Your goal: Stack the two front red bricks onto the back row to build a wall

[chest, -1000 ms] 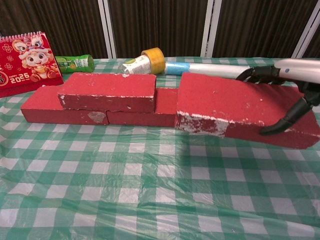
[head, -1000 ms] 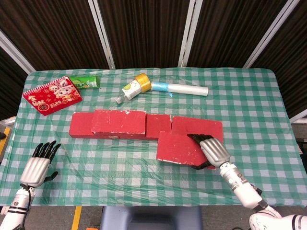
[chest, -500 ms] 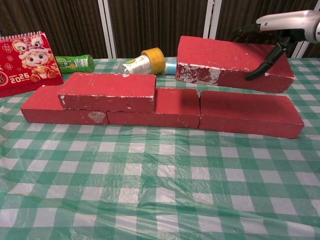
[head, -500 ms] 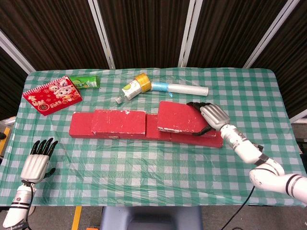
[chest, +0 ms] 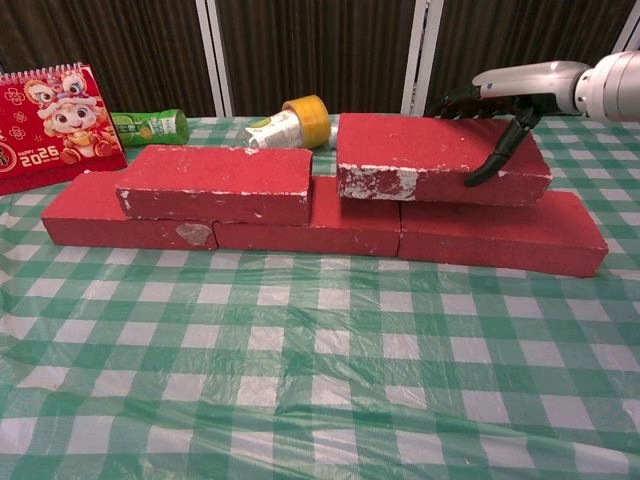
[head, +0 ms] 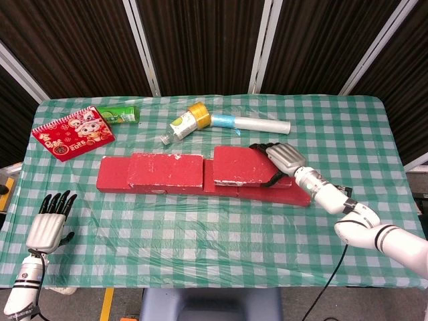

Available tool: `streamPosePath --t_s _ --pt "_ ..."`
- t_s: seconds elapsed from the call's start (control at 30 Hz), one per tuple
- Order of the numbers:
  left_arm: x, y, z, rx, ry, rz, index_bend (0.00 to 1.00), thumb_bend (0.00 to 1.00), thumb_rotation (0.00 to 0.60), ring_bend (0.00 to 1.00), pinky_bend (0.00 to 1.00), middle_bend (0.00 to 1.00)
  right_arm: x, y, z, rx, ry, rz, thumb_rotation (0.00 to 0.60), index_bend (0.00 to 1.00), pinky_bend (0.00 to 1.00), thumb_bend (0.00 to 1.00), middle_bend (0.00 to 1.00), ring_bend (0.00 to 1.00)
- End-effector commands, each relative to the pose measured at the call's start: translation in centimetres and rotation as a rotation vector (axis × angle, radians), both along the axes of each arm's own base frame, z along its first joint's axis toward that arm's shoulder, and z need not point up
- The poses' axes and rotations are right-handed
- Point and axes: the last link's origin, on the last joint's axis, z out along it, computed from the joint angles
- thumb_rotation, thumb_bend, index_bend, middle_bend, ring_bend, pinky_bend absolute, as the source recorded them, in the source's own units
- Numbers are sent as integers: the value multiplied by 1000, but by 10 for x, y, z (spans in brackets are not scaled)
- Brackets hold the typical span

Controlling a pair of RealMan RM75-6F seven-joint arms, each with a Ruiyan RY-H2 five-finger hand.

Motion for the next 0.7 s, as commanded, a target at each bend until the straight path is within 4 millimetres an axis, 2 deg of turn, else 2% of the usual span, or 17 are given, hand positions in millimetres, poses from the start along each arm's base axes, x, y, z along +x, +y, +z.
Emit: streamPosePath --t_s 0.03,0.7 --pt "0 0 0 -1 1 3 0 236 600 0 36 0 -2 -1 -9 20 -5 -6 600 456 432 152 371 309" --pt "-2 1 -1 -20 -8 19 0 235 600 0 35 0 5 -2 -25 61 -34 -38 600 401 432 153 370 285"
